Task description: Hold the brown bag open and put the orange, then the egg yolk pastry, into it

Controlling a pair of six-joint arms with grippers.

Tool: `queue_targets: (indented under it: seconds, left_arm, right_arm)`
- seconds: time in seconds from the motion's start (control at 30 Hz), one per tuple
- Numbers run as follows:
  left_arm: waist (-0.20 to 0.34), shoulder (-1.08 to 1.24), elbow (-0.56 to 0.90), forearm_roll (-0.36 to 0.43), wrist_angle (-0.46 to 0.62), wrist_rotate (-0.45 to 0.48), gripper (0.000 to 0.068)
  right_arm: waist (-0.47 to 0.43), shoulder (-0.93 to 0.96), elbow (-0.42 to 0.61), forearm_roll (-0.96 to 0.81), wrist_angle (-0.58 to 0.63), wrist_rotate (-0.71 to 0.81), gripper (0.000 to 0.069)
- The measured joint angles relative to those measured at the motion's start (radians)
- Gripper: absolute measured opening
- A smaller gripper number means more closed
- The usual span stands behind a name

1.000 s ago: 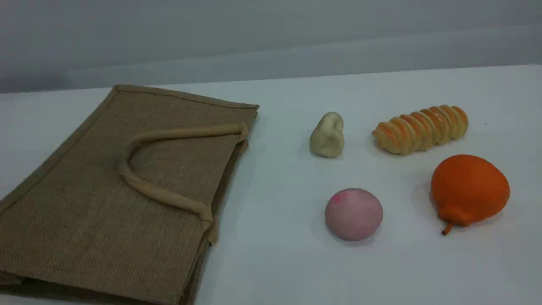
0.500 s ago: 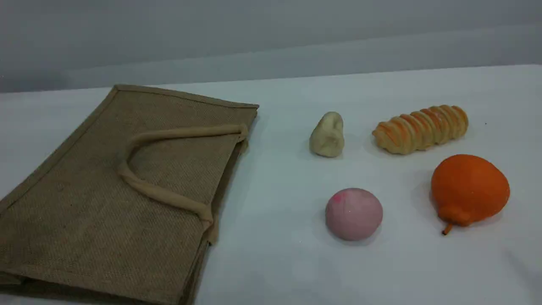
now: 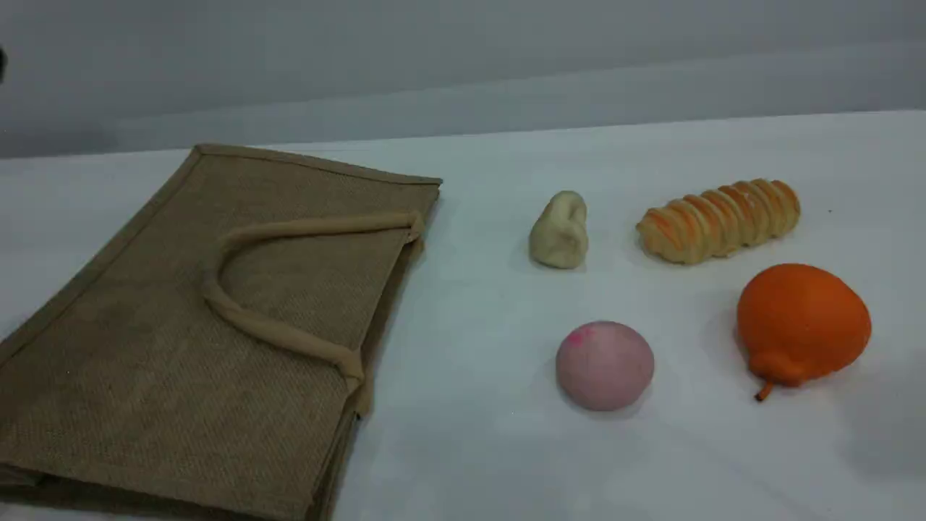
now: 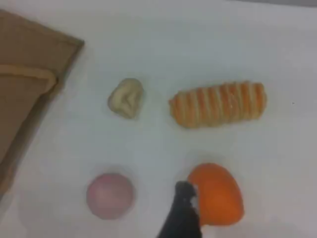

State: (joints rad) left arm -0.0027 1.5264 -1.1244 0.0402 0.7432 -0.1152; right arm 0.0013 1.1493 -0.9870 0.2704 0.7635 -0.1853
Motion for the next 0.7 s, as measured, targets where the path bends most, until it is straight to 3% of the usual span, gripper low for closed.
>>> queue_targets:
  seconds: [0.17, 0.4, 0.7]
  left_arm:
    - [-0.013, 0.102, -0.058, -0.04, -0.007, 0.005, 0.0583]
    - [-0.091, 0.24, -0.132, -0.04, -0.047, 0.006, 0.0583]
    - [-0.13, 0.419, -0.227, -0.089, -0.053, 0.002, 0.0583]
  right_arm:
    - [0.0, 0.032, 0.0, 0.0, -0.029, 0.0, 0.0565]
    - [0.0, 0.061, 0.0, 0.0, -0.03, 0.0, 0.0565]
    - [0.0, 0.061, -0.001, 0.0, -0.023, 0.0, 0.0565]
